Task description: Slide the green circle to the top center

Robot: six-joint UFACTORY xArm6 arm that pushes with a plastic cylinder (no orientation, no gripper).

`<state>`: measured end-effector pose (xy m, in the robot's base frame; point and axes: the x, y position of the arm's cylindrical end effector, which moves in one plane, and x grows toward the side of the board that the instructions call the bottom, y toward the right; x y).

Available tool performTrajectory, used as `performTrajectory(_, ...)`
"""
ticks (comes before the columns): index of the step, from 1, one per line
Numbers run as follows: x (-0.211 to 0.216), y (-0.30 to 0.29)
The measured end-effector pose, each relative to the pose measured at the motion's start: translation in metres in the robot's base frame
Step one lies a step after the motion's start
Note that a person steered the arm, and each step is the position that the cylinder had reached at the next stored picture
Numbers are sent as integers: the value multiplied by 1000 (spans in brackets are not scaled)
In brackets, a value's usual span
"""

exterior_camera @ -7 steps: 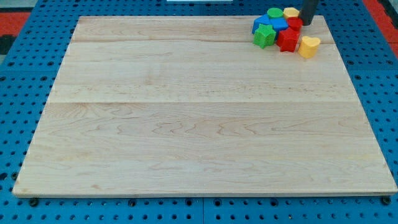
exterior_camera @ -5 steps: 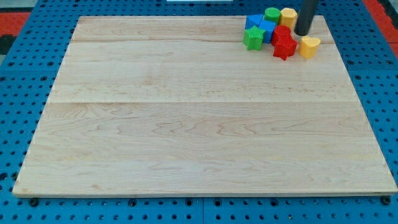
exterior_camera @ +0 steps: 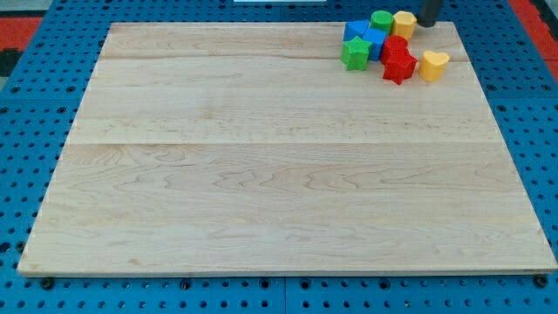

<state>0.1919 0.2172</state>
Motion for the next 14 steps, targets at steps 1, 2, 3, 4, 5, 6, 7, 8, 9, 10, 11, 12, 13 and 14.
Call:
performTrajectory(1,12,-38)
performTrajectory(2,40,-45)
performTrajectory(3,33,-23)
performTrajectory(4,0,12)
performTrajectory(5,-1,8)
performTrajectory(6,-1,8)
performTrajectory(7,0,-13)
performTrajectory(8,0,-66)
performTrajectory(9,4,-115)
performTrajectory(10,26,-154)
performTrajectory(11,40,-141)
performTrajectory(12,25,-102)
performTrajectory(13,7,-104)
performTrajectory(14,11,-179)
